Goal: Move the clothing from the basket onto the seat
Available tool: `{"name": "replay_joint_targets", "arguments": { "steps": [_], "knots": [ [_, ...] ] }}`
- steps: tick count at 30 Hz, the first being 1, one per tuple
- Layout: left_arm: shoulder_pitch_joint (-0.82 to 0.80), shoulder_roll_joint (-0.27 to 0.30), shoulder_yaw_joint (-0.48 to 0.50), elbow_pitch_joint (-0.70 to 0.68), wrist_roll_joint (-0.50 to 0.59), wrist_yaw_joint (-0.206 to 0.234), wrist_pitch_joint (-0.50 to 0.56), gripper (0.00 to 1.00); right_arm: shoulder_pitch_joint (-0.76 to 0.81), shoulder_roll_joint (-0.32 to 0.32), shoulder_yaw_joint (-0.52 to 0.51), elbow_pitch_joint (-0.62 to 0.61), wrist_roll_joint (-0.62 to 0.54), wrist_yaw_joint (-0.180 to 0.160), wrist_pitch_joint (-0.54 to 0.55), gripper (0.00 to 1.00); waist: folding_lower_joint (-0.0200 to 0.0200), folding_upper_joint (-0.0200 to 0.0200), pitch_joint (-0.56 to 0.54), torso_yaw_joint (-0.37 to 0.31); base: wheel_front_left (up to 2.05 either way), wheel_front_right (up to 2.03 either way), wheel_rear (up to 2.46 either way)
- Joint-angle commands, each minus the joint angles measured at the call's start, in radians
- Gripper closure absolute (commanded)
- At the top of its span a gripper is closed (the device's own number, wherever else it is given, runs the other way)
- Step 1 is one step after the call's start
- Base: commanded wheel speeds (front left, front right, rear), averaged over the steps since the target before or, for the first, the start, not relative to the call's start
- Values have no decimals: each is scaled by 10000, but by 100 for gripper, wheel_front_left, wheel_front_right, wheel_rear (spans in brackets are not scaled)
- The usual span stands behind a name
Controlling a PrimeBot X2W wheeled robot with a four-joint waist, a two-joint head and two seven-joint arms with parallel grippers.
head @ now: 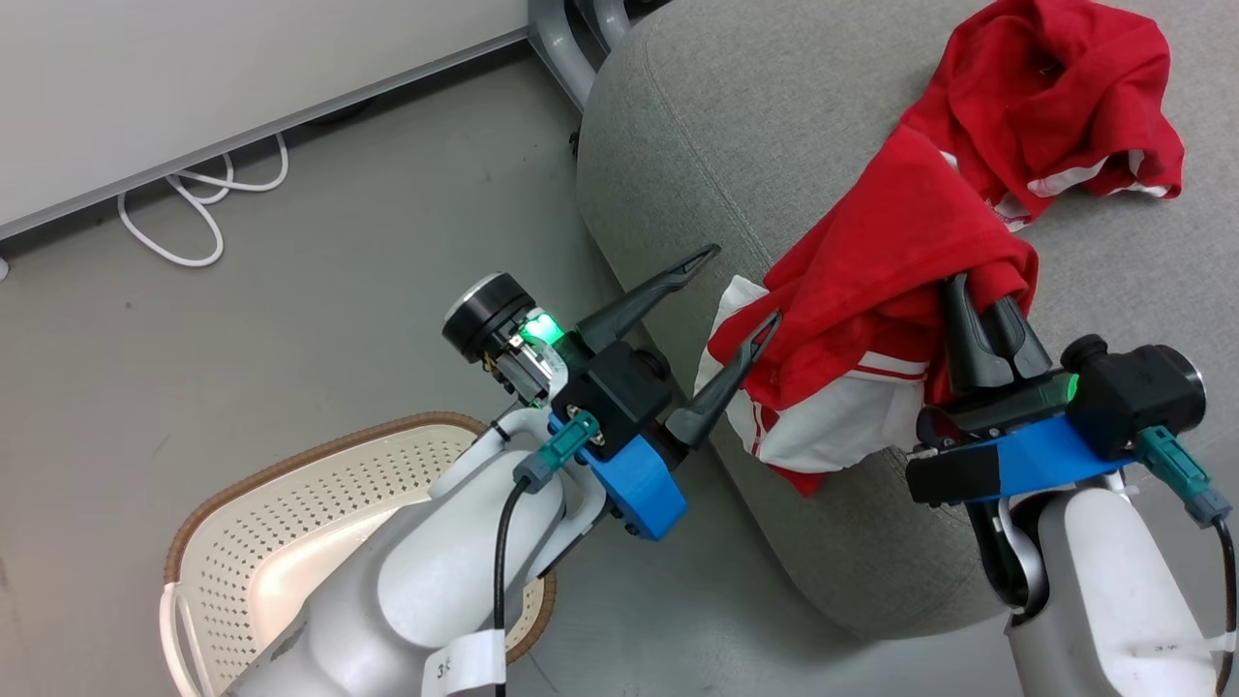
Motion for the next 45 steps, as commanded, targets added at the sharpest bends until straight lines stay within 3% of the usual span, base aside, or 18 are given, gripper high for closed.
{"name": "replay_joint_targets", "arguments": {
  "steps": [1,14,23,30,37,45],
  "knots": [
    [-145,11,-219,58,-70,-5,-48,0,209,-41,-104,-75,-74,1,-39,100,0,0,48,-79,0,0,0],
    [-219,78,-531,128,-318,-5,-48,0,326,-38,-313,-152,-121,1,-41,100,0,0,77,-66,0,0,0],
    [-369,163,-314,-6,-106,-5,-48,0,-1209,-903,-128,-508,-317,1,-39,100,0,0,667,9,0,0,0],
    [-931,486,-345,-32,115,-5,-48,0,-3722,-2026,-765,-840,-433,1,-39,100,0,0,1922,72,0,0,0],
    [-1600,768,-502,0,225,-6,-43,0,-5956,-3403,-2233,-775,-401,1,-39,100,0,0,3057,153,0,0,0],
    [-2303,960,-772,-183,334,-6,104,0,-7304,-5417,-3704,637,-338,0,-36,100,0,0,4072,409,0,0,0]
  ]
}}
